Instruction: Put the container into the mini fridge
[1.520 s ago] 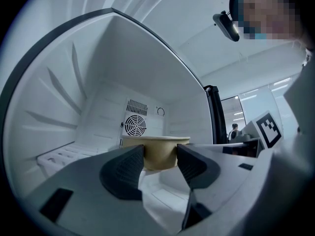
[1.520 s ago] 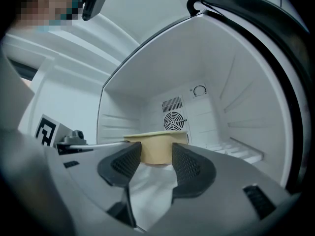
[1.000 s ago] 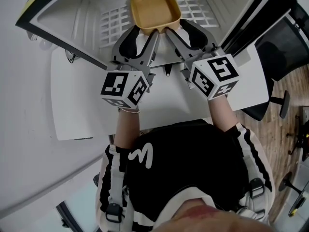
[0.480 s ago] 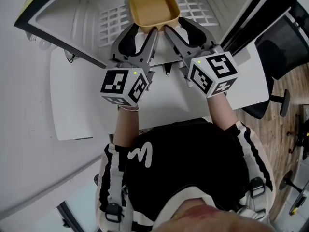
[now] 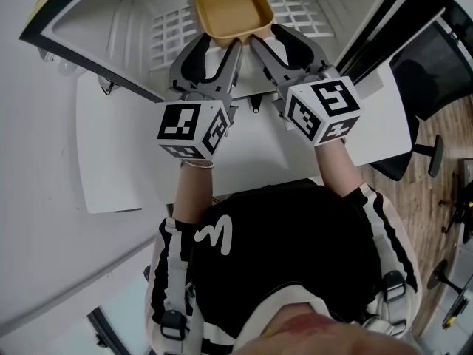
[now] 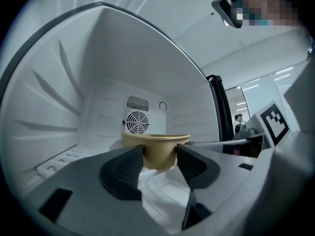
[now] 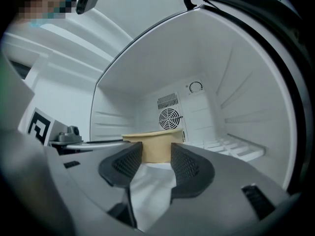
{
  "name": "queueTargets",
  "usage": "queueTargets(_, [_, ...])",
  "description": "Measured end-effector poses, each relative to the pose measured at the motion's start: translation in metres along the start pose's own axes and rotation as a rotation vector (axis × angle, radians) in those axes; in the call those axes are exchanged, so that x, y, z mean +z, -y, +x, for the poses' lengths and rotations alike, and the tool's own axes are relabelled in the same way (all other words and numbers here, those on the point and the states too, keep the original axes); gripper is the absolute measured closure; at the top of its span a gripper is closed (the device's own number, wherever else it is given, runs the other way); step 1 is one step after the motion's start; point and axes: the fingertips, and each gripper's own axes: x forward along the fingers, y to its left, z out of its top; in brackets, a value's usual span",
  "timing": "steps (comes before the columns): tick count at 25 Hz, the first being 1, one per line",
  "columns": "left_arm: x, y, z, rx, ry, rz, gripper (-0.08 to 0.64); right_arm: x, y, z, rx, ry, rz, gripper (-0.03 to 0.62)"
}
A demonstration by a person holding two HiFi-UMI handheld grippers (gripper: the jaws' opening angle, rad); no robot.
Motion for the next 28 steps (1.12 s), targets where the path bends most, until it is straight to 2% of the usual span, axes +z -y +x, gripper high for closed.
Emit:
queueTargets(9, [-0.006, 0.004, -0.001, -0.004, -0.021, 0.016, 0.344, -0.001, -0.002, -0.002, 0.003, 0.005, 0.006, 0.400])
queueTargets(21, [-0.005, 0.006, -0.011, 0.007, 0.010, 0.020, 0.344, 0.002, -0.003, -0.018, 0.002, 0.021, -0.042, 0.400])
queueTargets(28, [-0.012, 0.013, -0.021, 0.013, 0.005, 0.021, 0.344, 0.000, -0.008, -0.032, 0.005, 0.030, -0.036, 0.400])
